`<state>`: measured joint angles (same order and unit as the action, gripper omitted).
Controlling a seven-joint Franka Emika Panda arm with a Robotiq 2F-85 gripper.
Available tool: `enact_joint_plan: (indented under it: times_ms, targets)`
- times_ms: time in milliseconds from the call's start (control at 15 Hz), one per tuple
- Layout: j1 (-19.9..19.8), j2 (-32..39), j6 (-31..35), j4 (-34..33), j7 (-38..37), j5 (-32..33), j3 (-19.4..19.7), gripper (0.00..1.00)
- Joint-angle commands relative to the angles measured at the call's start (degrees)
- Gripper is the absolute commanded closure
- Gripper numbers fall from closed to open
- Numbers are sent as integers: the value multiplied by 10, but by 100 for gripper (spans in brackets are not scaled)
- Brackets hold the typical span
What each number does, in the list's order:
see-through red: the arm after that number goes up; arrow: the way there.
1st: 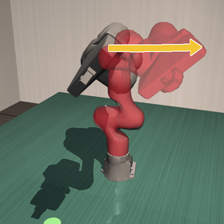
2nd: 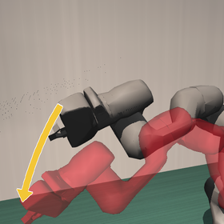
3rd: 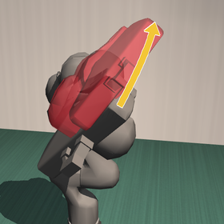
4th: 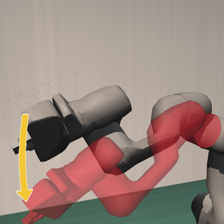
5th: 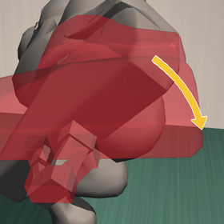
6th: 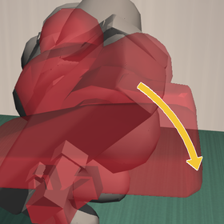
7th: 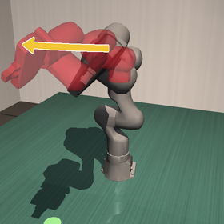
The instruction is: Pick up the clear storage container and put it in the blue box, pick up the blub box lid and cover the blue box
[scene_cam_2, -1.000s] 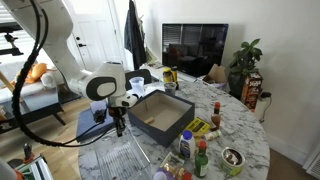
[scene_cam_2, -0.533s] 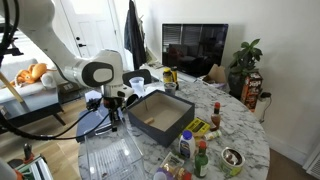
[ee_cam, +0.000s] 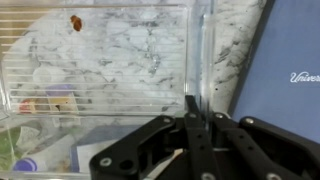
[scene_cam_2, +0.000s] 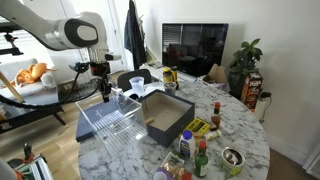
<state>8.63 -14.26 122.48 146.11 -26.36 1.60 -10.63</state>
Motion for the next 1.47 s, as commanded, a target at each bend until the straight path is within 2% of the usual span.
enact_joint_plan:
  times_ms: [0, 333, 600, 800, 1133, 1400]
  targets:
    - [1, 29, -44, -91, 21, 28, -25, 99]
    - [0, 138, -23, -209, 29, 73, -31, 99]
    - [8, 230, 0, -295, 34, 111, -10, 99]
    - [11, 287, 26, -345, 49, 115, 12, 99]
    - [8, 350, 83, -389, 105, 96, 40, 99]
    - [0, 380, 133, -376, 133, 67, 49, 99]
